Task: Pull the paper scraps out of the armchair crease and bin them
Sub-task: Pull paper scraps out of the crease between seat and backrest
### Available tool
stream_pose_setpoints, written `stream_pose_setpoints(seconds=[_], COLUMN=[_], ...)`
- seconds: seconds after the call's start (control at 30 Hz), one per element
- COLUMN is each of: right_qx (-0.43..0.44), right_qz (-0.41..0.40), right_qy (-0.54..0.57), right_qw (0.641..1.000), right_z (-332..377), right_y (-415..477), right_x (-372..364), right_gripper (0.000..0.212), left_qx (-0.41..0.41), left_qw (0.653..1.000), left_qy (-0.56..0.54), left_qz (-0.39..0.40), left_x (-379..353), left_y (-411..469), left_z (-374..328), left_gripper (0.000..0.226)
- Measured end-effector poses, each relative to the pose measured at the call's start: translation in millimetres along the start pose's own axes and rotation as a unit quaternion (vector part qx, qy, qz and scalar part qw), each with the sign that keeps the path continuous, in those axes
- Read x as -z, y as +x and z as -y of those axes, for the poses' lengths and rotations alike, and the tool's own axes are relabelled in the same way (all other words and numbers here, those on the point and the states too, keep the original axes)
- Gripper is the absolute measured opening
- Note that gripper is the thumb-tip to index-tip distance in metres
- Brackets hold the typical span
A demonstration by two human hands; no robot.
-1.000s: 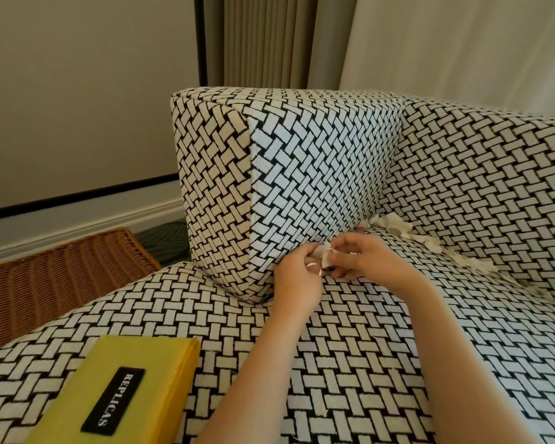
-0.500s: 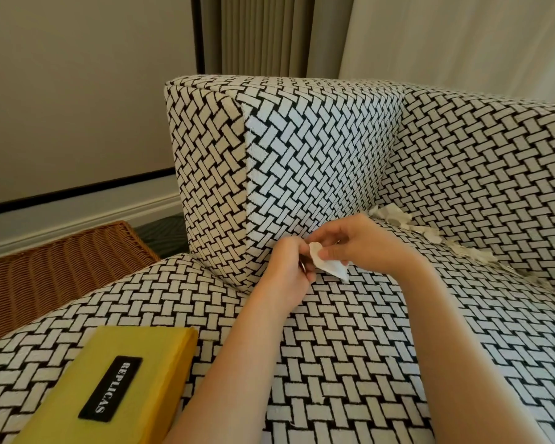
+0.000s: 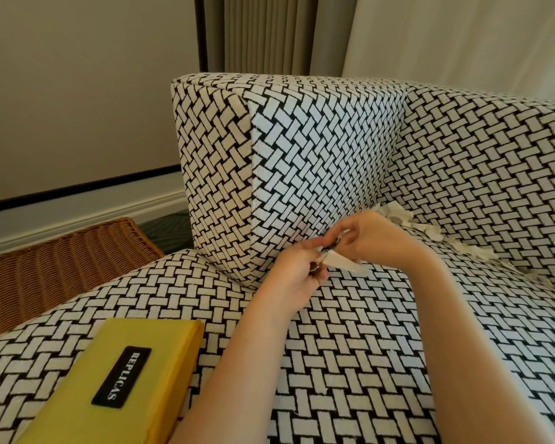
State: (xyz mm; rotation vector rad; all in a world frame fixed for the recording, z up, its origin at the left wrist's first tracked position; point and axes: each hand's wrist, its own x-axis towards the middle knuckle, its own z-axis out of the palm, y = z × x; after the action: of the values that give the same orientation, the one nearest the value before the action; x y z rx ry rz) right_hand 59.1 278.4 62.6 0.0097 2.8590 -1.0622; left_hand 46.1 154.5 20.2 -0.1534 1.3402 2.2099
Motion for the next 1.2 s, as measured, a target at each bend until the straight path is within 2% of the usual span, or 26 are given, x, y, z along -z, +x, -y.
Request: stream_pose_setpoints(seconds=[0.13,0.2,0.23,0.27,0.33,0.4,0.43,0.5,0.53,0.63,0.67,0.77,0.87,1.03,1.2], right_qx=[-0.086,-0.099,-0.097,-0.088,-0.064,-0.054,-0.054,-0.067,-0.074,-0.077,-0.076,-0.071,-0.079,-0.104,-0.1], right_qz=[0.096,0.085,0.059,0.018,-0.095,-0.175,-0.185,-0.175,-0.178,-0.216,-0.218,-0.218,-0.238,-0.13,-0.113], right_qy=[-0.072,-0.073,-0.063,-0.054,-0.054,-0.053,-0.062,-0.137,-0.168,-0.146,-0.135,-0.088,-0.054,-0.227,-0.212], right_qw=[0.989,0.989,0.992,0.995,0.992,0.982,0.979,0.973,0.967,0.962,0.964,0.969,0.966,0.959,0.966], right_z=[-8.7,-13.9,-16.2,-18.4,-21.7,-24.0,-25.2,-28.1,-29.6,-33.4,-34.1,-37.7,-40.3,-36.0,-31.9], right_y=[-4.4,-4.0,-2.8,-0.3,6.8,15.8,20.5,28.2,31.2,37.0,37.7,39.4,38.8,37.8,34.7], right_x=[5.7,7.6,8.4,8.4,3.5,-8.6,-16.7,-33.7,-39.6,-42.1,-41.4,-39.8,-35.4,-40.8,-37.0], right_gripper=[0.018,0.017,0.016,0.015,0.008,0.03,0.043,0.059,0.06,0.045,0.04,0.039,0.054,0.057,0.043], left_qx=[0.036,0.015,-0.016,-0.057,-0.169,-0.237,-0.253,-0.253,-0.235,-0.158,-0.135,-0.081,-0.052,-0.044,-0.082], left_qw=[0.996,0.999,0.993,0.969,0.893,0.851,0.834,0.793,0.763,0.65,0.632,0.629,0.62,0.597,0.614], left_qy=[-0.077,-0.003,0.099,0.221,0.401,0.454,0.473,0.538,0.586,0.729,0.748,0.758,0.766,0.783,0.769], left_qz=[0.002,-0.034,-0.066,-0.094,-0.117,-0.121,-0.125,-0.133,-0.137,-0.146,-0.149,-0.153,-0.16,-0.169,-0.157], left_x=[4.1,3.2,2.7,1.8,0.7,-0.2,0.2,2.2,4.4,7.4,6.6,2.1,-2.0,-12.9,-11.4], left_y=[-8.4,-7.1,-7.5,-8.8,-10.3,-11.1,-10.2,-6.0,-3.6,3.3,5.3,9.0,13.6,20.8,27.2], left_z=[-3.3,-5.3,-6.2,-6.4,-2.0,-0.3,-0.5,0.3,2.3,10.0,9.4,2.9,-0.7,1.8,3.3], left_gripper=[0.035,0.042,0.043,0.041,0.035,0.031,0.032,0.032,0.033,0.038,0.039,0.04,0.041,0.044,0.039])
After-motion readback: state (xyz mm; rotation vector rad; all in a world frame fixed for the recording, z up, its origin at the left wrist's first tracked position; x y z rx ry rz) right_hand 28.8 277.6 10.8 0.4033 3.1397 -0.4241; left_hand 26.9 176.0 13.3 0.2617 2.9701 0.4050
